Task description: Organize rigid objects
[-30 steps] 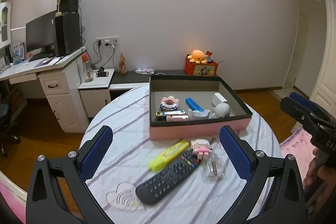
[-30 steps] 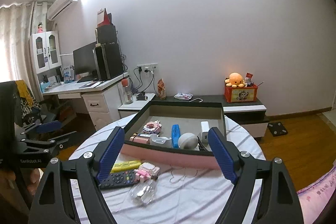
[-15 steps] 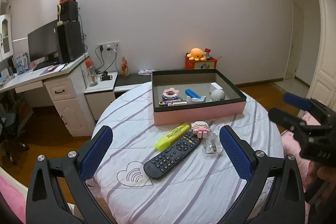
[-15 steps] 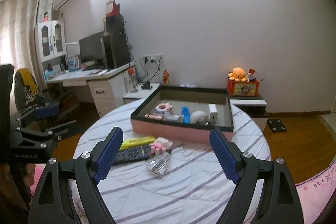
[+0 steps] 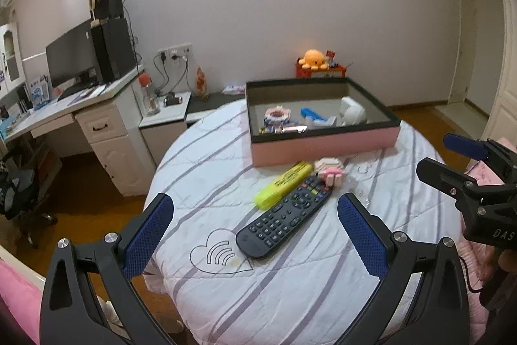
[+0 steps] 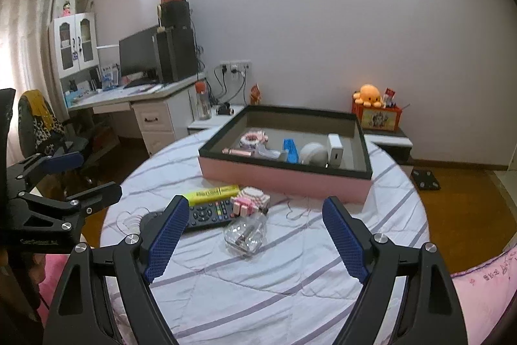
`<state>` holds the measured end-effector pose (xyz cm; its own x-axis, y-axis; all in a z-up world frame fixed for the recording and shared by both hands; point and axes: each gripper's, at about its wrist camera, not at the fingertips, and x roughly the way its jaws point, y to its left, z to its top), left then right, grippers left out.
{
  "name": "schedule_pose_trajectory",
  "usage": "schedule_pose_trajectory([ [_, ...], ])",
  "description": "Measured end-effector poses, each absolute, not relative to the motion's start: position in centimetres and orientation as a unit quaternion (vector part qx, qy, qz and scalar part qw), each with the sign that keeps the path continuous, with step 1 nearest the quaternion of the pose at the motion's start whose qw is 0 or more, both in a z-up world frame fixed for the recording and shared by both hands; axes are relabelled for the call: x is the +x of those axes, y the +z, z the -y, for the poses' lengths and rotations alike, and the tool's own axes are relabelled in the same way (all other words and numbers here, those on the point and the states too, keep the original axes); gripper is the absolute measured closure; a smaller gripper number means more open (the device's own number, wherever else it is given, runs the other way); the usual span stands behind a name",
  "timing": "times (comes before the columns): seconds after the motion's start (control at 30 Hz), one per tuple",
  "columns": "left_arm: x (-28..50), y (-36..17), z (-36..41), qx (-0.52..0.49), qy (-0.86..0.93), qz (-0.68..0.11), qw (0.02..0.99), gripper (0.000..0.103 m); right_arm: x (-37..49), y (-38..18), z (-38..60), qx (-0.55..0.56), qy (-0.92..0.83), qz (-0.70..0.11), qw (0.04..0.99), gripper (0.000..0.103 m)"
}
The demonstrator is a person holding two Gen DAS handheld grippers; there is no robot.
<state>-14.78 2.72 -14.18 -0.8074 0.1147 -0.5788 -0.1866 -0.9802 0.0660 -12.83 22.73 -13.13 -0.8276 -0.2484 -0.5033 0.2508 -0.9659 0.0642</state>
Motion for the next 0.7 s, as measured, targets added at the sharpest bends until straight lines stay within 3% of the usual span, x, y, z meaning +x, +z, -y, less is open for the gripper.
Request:
schedule_pose_trajectory([
  [0.7, -18.1, -18.8, -0.2, -0.365, 0.927, -0.054, 0.063, 0.0, -18.1, -19.4, -20.5, 0.364, -0.92, -0.005, 0.145, 0.017],
])
